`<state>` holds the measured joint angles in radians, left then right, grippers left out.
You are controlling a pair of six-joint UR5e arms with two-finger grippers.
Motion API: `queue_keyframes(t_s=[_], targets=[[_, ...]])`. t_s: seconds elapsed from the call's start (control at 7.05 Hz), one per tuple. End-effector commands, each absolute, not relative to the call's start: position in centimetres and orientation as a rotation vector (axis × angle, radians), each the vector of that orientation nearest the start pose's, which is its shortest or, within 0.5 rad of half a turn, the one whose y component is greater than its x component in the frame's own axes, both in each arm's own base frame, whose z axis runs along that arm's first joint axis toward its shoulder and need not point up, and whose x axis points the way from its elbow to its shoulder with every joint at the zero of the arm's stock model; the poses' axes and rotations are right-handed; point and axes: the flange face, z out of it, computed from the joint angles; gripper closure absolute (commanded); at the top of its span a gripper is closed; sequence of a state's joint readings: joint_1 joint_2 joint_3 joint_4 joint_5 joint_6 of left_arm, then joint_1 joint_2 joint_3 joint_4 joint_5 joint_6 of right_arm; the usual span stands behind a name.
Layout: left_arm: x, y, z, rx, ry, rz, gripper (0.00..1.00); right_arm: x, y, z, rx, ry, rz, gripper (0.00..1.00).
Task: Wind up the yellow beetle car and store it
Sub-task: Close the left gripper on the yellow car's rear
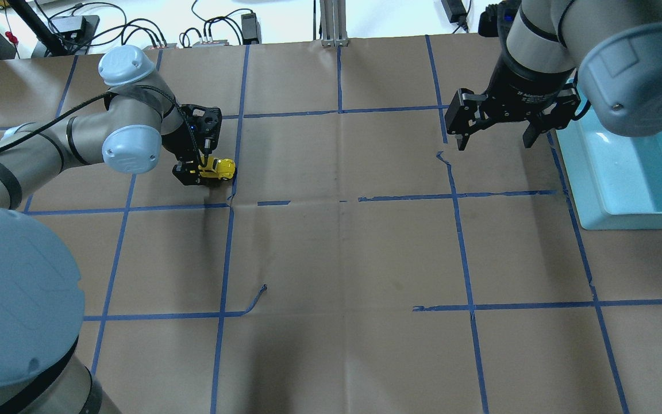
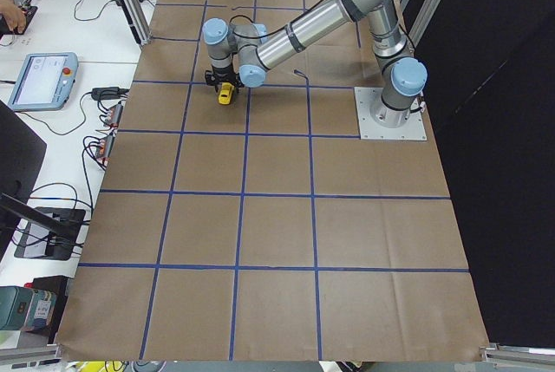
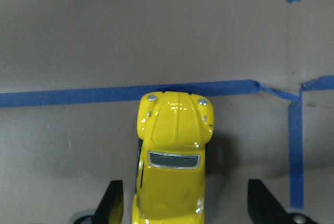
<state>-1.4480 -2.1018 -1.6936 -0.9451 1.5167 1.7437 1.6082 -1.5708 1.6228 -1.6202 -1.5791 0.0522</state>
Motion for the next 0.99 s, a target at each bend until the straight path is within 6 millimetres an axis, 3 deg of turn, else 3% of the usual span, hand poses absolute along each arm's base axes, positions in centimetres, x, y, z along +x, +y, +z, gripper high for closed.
queue_keyframes(t_s=[0.0,0.28,0.57,0.85], targets=[[-6.1,-63.6,18.7,-2.241,-2.12,0.027,0.38,15.1,-48.6,46.7,0.024,3.148,0.002,0.0],[-6.4,-63.6,19.1,-2.235,-2.136,0.046,0.94,15.1,-48.6,46.7,0.029,3.143,0.002,0.0],[-7.1,-63.6,21.4,-2.253,-2.098,0.167,1.0,15.2,-48.7,46.8,0.029,3.138,-0.005,0.0],[-7.5,-63.2,20.4,-2.224,-2.076,0.182,1.0,15.2,-49.0,46.3,0.029,3.14,0.017,0.0]])
